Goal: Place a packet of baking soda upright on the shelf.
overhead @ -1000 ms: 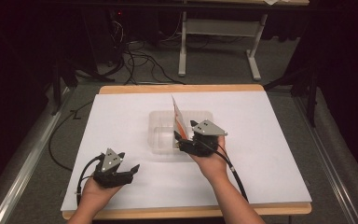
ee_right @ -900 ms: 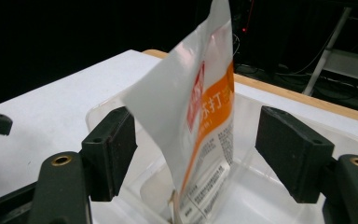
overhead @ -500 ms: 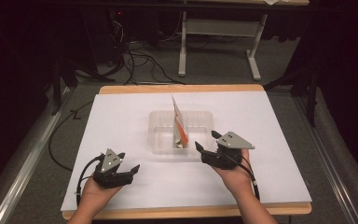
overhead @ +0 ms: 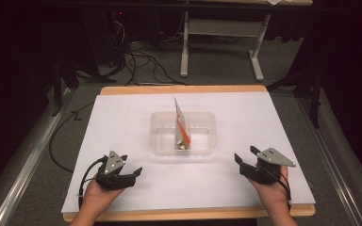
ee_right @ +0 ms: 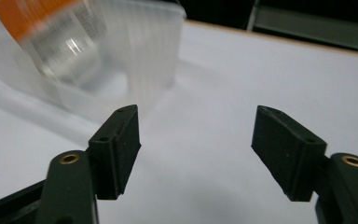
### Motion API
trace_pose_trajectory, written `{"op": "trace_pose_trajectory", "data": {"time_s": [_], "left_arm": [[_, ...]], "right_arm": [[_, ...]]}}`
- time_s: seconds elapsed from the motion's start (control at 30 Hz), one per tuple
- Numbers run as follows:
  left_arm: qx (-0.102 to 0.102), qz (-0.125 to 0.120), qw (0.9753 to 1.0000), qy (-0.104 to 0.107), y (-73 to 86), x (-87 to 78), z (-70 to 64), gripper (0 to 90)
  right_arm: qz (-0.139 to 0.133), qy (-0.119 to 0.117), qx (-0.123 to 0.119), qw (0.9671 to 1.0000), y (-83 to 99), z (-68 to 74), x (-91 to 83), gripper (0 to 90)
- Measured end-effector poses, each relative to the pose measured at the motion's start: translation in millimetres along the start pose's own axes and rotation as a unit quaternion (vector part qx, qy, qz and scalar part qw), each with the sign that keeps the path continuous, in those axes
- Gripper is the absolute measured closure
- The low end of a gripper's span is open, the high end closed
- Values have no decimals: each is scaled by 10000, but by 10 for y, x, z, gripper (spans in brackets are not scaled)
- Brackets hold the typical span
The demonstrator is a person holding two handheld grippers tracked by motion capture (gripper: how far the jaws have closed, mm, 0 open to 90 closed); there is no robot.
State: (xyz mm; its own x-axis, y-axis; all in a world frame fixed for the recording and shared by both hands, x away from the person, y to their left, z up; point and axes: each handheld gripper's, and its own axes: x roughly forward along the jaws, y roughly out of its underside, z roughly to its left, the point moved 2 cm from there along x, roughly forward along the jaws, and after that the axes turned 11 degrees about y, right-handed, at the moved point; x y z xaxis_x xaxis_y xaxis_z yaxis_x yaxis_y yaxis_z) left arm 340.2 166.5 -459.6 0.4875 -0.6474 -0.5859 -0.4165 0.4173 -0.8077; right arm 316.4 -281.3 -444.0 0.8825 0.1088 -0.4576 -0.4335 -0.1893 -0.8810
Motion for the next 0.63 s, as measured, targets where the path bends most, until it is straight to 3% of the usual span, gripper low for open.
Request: {"op": "trace_pose_trajectory", "data": {"time_s": [0.07,0.17,0.33,0.63], "left_arm": [[-12,11,10000,-18,0,10,-10,290],[43,77,10000,-41,4,39,-32,290],[89,204,9997,-84,10,85,-62,290],[79,153,9998,-110,3,52,-59,304]], "right_arm": [[293,-2,78,9995,60,-69,57,321],[341,-40,155,9993,47,-86,111,321],[380,-235,-169,9989,43,0,143,319],[527,-145,9,9985,61,-56,165,320]]}}
